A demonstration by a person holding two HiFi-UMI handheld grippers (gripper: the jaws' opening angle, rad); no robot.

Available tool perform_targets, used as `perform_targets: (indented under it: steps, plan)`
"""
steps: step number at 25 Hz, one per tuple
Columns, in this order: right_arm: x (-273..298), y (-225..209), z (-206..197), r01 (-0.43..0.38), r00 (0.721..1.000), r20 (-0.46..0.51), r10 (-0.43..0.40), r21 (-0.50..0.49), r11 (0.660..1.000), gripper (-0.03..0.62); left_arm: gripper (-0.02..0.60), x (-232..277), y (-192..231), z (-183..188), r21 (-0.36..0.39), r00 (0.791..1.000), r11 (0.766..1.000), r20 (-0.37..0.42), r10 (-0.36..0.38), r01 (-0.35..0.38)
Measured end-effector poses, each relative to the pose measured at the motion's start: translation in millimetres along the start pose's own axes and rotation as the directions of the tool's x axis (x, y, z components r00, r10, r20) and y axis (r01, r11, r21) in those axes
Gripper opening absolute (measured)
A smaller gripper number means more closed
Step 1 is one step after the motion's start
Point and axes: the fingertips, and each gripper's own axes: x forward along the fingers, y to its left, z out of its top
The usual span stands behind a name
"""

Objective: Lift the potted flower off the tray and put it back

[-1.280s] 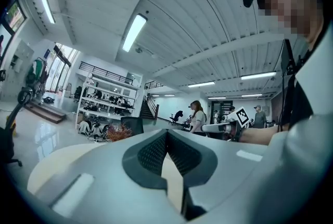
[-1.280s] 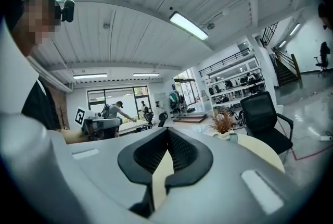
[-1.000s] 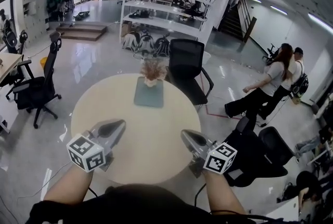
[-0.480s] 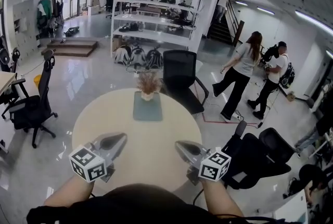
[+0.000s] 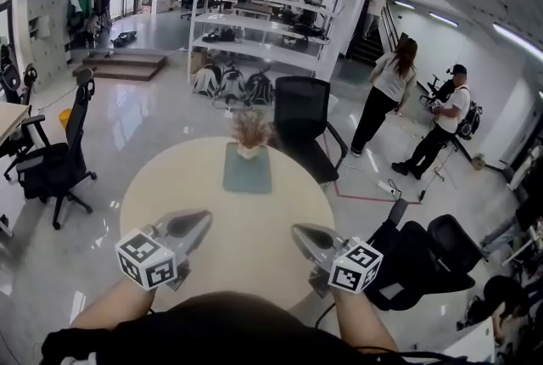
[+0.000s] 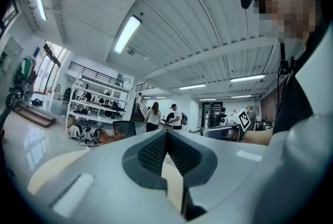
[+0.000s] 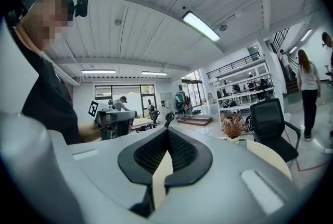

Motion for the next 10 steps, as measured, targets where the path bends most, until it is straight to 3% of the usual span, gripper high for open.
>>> perform_targets:
  steps: [10]
  plan:
    - [0.4,-9.3,4.3,-0.013,1.000,-0.007,0.013,-0.019,1.000,0.011,-0.002,7.4,3.5,-1.8,-0.026,1.000,0.999,0.012,0.021,-0.021]
